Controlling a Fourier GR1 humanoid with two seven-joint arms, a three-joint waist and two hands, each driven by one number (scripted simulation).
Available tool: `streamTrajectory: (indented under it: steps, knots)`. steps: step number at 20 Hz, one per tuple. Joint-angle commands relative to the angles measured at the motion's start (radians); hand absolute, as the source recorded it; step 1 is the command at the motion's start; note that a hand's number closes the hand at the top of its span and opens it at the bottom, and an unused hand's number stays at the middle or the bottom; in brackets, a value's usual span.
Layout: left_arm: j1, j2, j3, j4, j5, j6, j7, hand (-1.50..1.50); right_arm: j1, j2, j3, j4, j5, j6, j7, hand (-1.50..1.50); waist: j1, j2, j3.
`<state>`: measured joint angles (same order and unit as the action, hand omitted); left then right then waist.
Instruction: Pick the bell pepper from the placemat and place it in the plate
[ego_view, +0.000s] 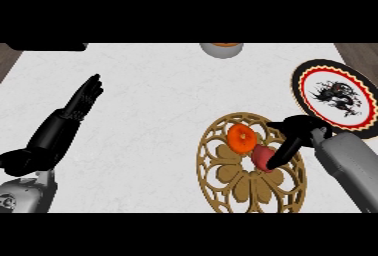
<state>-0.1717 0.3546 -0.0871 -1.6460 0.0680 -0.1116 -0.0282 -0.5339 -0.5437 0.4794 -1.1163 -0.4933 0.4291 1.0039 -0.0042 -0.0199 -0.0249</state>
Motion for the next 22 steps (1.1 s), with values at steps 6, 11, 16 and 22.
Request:
streamTrajectory:
  steps: [6, 11, 16, 22]
  knots:
    - [-0.02, -0.001, 0.032, 0.034, 0.003, -0.024, -0.02, 0.0, 0.026, 0.058, 0.046, -0.016, 0.1, 0.032, -0.049, 1.5, 0.008, 0.022, 0.025]
    - [-0.011, -0.018, 0.002, 0.028, -0.01, -0.014, -0.01, 0.0, -0.072, 0.032, 0.301, -0.231, 0.631, -0.2, -0.149, 1.5, 0.025, 0.009, 0.024]
    - [-0.034, 0.006, 0.031, 0.008, 0.006, -0.02, 0.034, 0.0, -0.042, 0.083, 0.461, -0.316, 0.959, -0.436, -0.051, 1.5, -0.002, 0.003, 0.025]
    - [0.039, 0.005, 0.043, 0.026, 0.007, -0.043, -0.052, 0.0, -0.031, 0.093, 0.497, -0.461, 1.224, -0.553, 0.111, 1.5, -0.007, 0.011, 0.024]
